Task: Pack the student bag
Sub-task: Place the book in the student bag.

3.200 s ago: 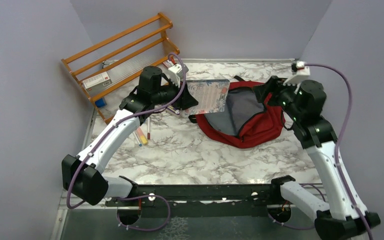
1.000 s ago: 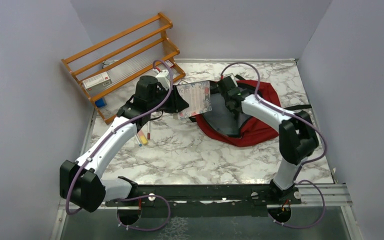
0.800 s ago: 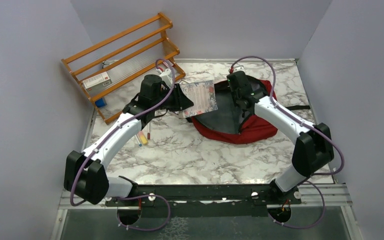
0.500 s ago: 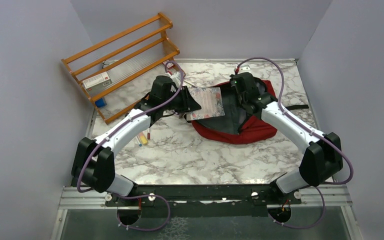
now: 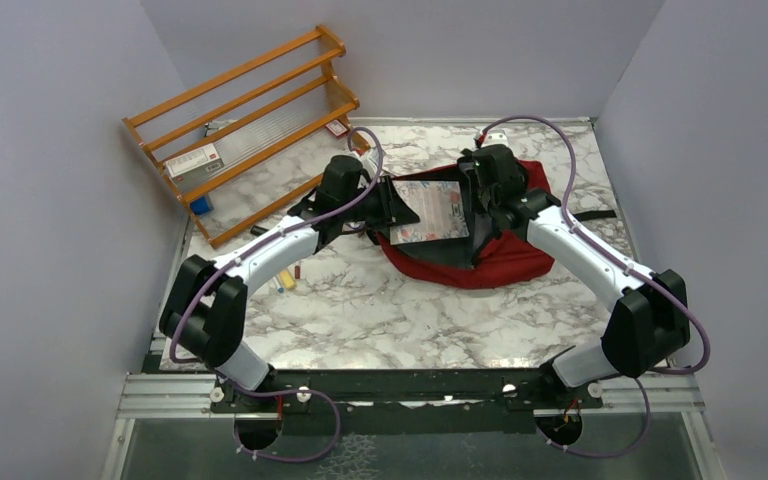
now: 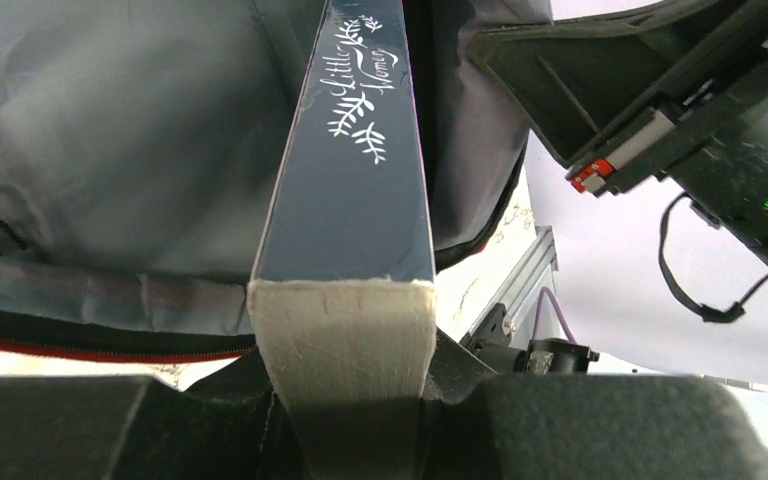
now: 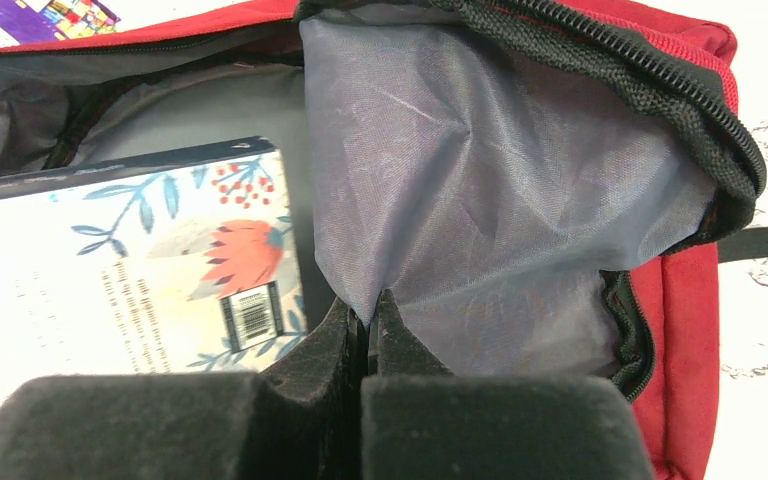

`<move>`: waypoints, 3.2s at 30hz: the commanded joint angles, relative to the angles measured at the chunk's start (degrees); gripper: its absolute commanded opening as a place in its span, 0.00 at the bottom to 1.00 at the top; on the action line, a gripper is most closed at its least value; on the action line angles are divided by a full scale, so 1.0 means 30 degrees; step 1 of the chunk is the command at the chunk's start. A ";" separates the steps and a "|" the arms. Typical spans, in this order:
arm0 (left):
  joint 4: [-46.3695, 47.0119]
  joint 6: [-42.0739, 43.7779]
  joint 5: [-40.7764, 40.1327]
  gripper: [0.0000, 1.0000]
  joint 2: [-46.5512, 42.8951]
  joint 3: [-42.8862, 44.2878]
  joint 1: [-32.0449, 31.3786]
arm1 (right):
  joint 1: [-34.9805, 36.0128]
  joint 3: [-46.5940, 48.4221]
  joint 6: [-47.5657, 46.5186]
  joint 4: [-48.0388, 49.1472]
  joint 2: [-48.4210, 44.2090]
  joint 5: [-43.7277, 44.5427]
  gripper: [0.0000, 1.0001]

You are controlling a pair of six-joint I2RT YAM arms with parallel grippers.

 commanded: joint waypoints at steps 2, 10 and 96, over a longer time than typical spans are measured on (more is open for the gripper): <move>0.3581 -0.1137 0.1440 0.00 0.1213 0.0258 -0.0117 | 0.0010 0.0063 0.0775 0.1645 -0.0731 -0.1261 0.01; 0.5277 -0.1612 0.2496 0.00 0.3590 0.1256 -0.0757 | 0.0010 -0.0073 0.1090 0.1609 -0.0782 -0.1690 0.01; -0.4966 0.8301 -0.6277 0.98 0.1620 0.4565 -0.0966 | -0.0480 -0.3301 0.1694 0.0642 -0.1362 -0.0180 0.01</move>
